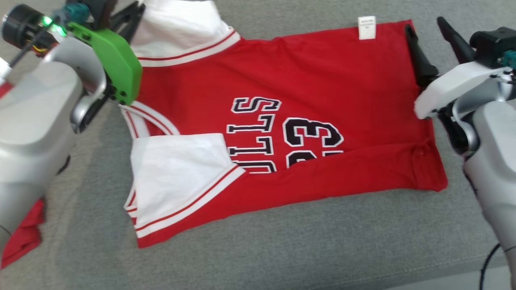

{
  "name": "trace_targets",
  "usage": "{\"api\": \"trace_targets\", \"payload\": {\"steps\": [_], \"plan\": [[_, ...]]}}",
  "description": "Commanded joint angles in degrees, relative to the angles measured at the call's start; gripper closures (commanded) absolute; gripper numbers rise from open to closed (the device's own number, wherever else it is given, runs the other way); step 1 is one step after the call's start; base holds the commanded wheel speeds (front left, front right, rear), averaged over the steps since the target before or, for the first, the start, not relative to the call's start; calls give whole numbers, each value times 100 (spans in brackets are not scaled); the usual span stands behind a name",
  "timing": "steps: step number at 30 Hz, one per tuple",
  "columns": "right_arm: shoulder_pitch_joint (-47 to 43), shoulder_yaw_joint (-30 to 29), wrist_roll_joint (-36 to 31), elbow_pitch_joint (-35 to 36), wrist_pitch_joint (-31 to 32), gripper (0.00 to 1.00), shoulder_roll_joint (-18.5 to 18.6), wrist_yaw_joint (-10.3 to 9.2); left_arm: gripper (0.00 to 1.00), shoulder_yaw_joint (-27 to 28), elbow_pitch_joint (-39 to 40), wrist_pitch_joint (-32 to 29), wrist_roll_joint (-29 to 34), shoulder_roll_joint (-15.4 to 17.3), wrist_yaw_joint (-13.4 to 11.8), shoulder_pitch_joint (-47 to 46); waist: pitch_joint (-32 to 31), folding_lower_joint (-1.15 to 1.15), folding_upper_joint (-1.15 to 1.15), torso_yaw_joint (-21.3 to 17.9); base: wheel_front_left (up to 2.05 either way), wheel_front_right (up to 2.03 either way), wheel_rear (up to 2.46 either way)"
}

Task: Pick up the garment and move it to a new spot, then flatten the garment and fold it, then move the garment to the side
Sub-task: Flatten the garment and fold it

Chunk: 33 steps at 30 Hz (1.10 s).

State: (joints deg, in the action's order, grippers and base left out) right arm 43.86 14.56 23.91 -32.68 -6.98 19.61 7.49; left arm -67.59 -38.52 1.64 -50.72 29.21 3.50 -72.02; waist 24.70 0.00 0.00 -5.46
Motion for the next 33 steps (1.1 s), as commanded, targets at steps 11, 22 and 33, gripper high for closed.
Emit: {"api": "trace_targets", "payload": {"steps": [11,22,33], "plan": [[581,494,427,-1240,733,0,824,0,100,-94,1114,296,161,3,-498,514,-158,0,0,897,0,0,0],[1113,1146,649,-1999,827,0,1136,-1,100,-169,1759,202,264,41,-729,567,151,0,0,1022,0,0,0],[1500,1491,1018,-2551,676,0,1008,-1,100,-177,1925,106,319,130,-821,400,329,0,0,1038,0,0,0]]}}
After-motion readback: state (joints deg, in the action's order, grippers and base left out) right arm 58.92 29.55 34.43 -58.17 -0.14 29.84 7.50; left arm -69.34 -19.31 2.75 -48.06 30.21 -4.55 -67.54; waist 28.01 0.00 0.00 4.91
